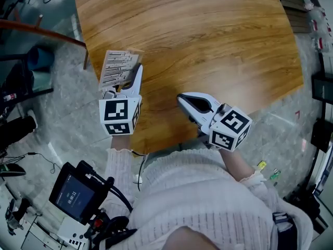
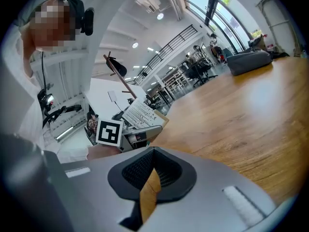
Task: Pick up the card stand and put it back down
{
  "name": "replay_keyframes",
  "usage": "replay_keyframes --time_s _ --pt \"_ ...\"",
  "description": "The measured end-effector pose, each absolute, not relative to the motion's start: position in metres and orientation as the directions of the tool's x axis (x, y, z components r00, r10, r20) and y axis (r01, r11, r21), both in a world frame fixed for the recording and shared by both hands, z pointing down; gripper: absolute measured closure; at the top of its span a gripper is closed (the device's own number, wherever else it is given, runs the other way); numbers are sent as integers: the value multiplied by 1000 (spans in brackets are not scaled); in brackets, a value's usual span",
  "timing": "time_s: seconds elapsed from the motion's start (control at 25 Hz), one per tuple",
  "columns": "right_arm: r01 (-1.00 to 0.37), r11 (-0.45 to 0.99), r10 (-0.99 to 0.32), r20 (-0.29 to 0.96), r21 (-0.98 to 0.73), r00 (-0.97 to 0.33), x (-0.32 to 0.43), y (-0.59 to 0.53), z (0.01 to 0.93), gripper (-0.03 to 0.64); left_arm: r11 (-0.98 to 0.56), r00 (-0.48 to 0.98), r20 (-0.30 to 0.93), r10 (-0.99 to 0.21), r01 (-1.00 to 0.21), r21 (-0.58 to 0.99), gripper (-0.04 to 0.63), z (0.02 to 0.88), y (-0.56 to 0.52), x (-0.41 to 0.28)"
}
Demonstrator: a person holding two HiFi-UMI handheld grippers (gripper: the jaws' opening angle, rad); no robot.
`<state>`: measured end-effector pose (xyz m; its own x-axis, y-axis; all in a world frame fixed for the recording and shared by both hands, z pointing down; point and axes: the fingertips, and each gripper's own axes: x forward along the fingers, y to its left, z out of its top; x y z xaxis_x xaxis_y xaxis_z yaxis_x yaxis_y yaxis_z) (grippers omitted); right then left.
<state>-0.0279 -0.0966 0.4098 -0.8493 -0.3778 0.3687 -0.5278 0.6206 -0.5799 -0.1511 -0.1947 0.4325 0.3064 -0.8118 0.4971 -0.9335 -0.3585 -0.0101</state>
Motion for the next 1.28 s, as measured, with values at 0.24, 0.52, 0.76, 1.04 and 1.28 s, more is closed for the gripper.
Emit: replay_keyframes --time_s 0.24,0.52,0.76,1.04,1.28 --pt "-494 690 -398 293 -529 -869 -28 -101 378 617 -405 359 452 -817 -914 -7 405 392 -175 -133" --pt "-457 782 -416 192 -424 -889 -31 -92 330 617 -431 389 387 -836 -902 -27 405 346 -131 -111" --pt "-445 810 -423 145 -382 -894 -35 -82 304 617 -459 444 301 -844 -888 22 405 305 -106 -98" --pt "-449 810 -444 107 -377 -890 -27 -74 294 617 -478 490 218 -844 -872 106 405 277 -87 -88" --pt "-466 801 -465 99 -376 -880 -21 -75 291 617 -484 494 218 -842 -869 104 405 278 -85 -85"
